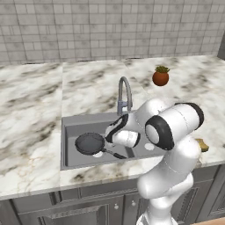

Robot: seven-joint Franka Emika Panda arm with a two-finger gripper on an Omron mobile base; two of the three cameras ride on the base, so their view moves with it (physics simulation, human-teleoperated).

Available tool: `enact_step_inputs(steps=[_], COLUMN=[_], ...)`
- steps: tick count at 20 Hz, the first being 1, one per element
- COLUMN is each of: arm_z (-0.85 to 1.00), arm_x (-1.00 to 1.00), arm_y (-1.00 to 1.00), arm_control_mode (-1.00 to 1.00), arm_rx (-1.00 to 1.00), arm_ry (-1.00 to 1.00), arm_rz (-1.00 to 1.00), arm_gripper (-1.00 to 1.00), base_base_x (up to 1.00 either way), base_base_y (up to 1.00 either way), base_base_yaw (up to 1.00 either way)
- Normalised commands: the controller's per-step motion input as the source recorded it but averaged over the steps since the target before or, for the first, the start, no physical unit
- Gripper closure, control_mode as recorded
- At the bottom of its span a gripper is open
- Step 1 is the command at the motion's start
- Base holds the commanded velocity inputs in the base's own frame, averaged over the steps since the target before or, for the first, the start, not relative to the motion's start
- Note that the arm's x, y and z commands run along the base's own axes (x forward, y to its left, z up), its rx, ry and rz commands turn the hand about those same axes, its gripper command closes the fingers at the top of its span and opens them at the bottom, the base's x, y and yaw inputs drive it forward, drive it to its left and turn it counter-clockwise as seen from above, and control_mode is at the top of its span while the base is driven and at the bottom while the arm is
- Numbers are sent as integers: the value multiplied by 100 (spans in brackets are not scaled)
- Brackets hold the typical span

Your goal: Pick the pan and sponge and place them into the sink. Then turn on the water.

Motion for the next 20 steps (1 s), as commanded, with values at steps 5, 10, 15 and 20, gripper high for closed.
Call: enact_step_inputs(steps=[5,10,15,20], arm_z=[86,67,57,44], arm_x=[-38,-31,-18,-6], arm_y=[-34,-28,-24,-29], arm_control_mode=[-100,-100,-100,-100], arm_rx=[0,1,3,2], arm_ry=[-3,0,2,8], arm_rz=[-24,-24,-27,-25], arm_gripper=[-100,-100,-100,-100], base_base_x=[0,0,0,0], base_base_y=[0,0,0,0], base_base_yaw=[0,0,0,0])
